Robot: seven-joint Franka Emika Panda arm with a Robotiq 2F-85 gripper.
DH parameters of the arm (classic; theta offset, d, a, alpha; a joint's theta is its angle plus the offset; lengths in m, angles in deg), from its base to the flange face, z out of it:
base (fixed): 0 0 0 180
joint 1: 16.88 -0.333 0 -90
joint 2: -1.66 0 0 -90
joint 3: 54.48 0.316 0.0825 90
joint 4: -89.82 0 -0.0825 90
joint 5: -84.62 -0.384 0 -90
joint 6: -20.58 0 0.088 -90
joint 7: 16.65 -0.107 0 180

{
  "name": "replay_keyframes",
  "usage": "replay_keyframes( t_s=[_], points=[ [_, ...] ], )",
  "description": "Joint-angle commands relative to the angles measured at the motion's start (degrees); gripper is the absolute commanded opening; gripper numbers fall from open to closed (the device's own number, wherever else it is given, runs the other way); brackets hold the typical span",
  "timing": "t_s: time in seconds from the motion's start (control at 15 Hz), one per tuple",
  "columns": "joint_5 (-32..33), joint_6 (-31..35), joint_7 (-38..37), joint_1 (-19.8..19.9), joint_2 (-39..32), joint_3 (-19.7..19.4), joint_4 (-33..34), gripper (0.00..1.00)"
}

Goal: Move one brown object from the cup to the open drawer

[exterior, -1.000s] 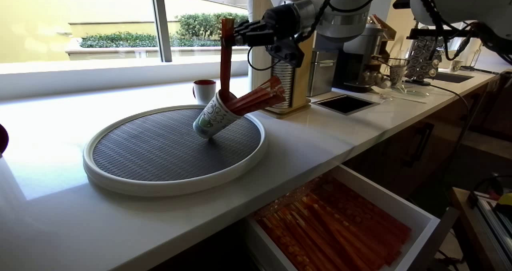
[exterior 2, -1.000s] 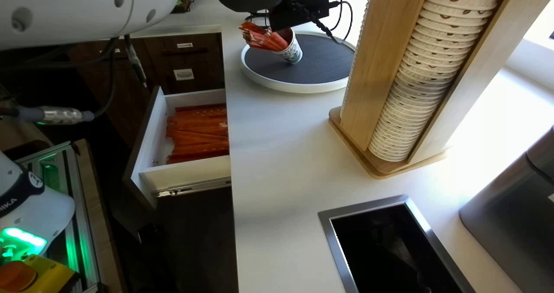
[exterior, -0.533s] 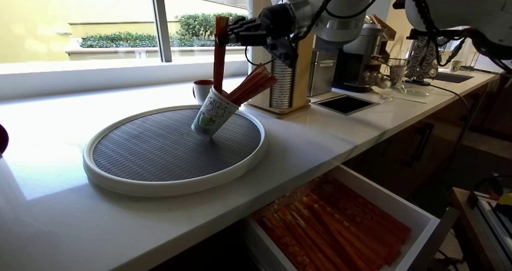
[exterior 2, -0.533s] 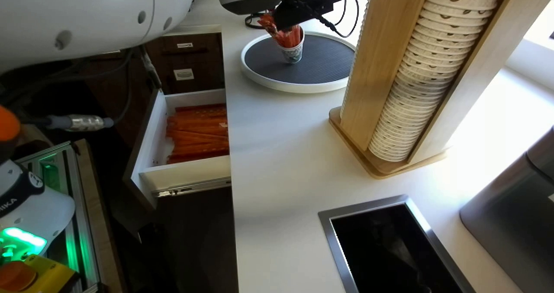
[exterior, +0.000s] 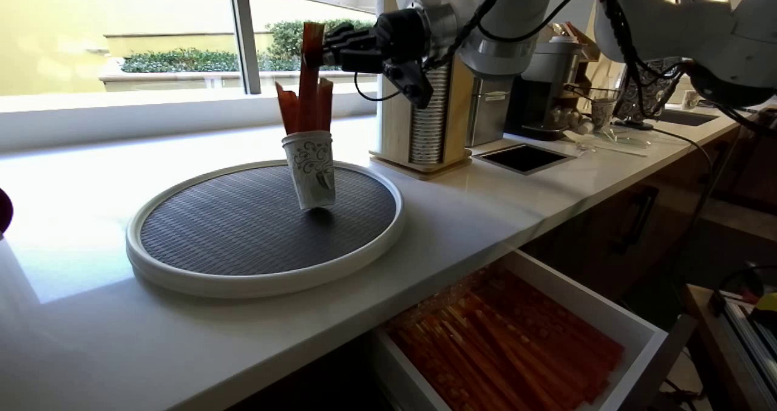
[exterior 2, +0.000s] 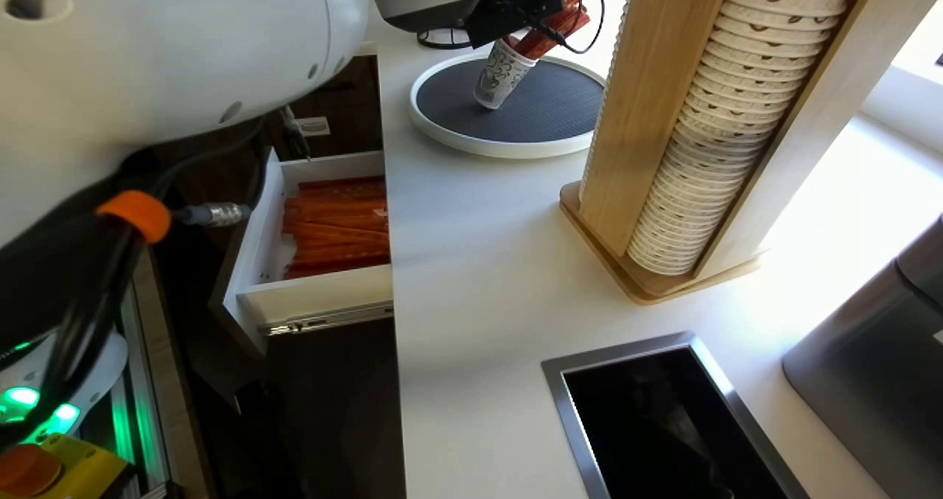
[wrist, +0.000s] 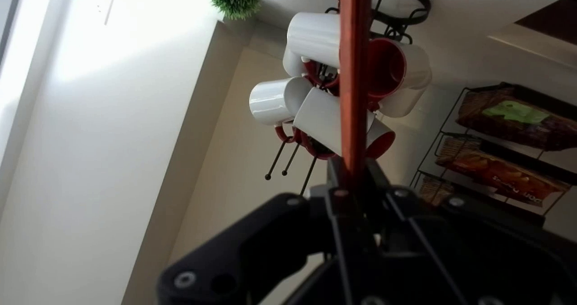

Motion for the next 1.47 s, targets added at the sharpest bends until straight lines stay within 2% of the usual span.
replay_keyframes(
  t_s=[0.0,0.27,0.73,1.4],
  points=[
    [2.47,1.14,-0.01,-3.17,3.21,-0.38,1.88,0.03],
    [2.20,1.08,-2.26,-3.19,2.20,-0.64,0.78,0.03],
    [2.35,4.88,-5.92,-0.46,-0.28,-1.08,-1.87,0.03],
    [1.18,4.97,-17.91,1.27,-6.86,-1.49,-4.86,0.03]
  ],
)
